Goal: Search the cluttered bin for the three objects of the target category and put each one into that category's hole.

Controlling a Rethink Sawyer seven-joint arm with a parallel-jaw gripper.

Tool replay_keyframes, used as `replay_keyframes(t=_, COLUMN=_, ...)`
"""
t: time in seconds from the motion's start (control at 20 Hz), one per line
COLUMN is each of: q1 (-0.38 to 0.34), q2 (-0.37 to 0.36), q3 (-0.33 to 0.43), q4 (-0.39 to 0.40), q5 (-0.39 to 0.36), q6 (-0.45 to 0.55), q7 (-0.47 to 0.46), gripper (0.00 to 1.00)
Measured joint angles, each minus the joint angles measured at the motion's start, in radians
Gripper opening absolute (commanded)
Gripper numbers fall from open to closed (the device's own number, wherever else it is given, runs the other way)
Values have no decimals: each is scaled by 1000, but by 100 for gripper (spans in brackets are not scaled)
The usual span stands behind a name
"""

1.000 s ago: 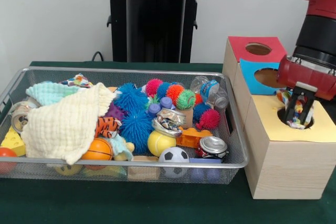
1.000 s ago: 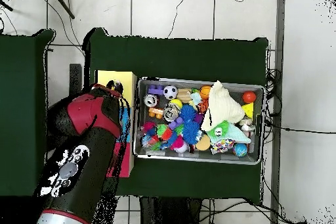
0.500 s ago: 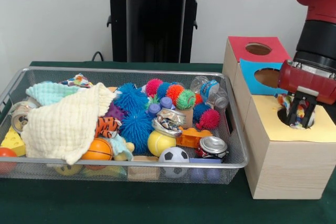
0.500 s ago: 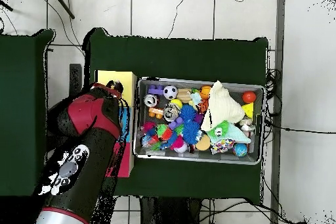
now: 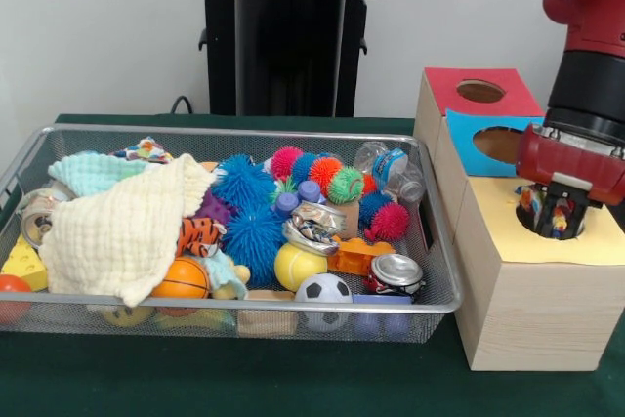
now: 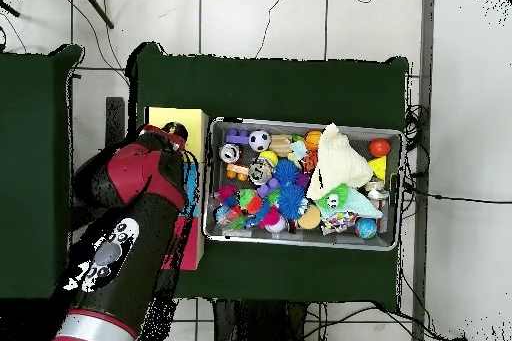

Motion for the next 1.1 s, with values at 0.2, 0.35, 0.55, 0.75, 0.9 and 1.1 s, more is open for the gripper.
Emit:
replay_keyframes(t=0.2, q1=-5, q2=5, q3=0, q4=2, q5=0, q6=-31, q7=0, gripper=0)
replay_keyframes(t=0.35, q1=-9, q2=10, q3=0, q4=2, q5=0, q6=-44, q7=0, gripper=0)
replay_keyframes(t=0.55, q1=-17, q2=14, q3=0, q4=3, q5=0, q6=-55, q7=0, gripper=0)
replay_keyframes(t=0.75, q1=-22, q2=15, q3=1, q4=2, q5=0, q6=-55, q7=0, gripper=0)
replay_keyframes(t=0.9, q1=-24, q2=14, q3=4, q4=2, q5=0, q6=-55, q7=0, gripper=0)
replay_keyframes(t=1.1, q1=-29, q2=11, q3=10, q4=4, q5=0, q6=-55, q7=0, gripper=0)
